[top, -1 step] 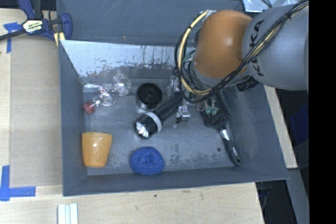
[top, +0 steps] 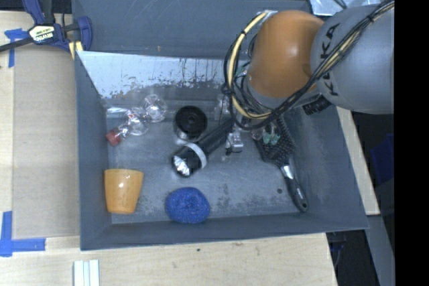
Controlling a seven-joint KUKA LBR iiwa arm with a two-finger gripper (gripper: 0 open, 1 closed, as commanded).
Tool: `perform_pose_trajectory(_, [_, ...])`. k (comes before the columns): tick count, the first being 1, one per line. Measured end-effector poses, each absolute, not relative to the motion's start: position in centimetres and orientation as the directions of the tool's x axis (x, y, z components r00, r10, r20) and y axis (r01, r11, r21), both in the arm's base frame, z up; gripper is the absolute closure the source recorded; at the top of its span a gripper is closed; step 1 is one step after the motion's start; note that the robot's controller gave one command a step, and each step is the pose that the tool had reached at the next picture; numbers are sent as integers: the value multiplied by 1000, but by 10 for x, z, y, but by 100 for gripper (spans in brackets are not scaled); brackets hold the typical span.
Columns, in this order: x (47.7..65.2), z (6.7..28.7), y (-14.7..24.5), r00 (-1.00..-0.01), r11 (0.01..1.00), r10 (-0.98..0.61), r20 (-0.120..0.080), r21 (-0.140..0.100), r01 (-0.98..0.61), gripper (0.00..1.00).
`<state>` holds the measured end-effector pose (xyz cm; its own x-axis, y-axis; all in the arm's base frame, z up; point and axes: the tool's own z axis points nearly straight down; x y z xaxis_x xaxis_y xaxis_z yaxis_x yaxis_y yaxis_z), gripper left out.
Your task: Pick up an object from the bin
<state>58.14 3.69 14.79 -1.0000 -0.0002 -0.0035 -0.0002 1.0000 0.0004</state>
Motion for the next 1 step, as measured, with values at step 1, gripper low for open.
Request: perform_pose_trajectory(1, [611, 125, 20, -964, 964, -264, 0, 0, -264, 0])
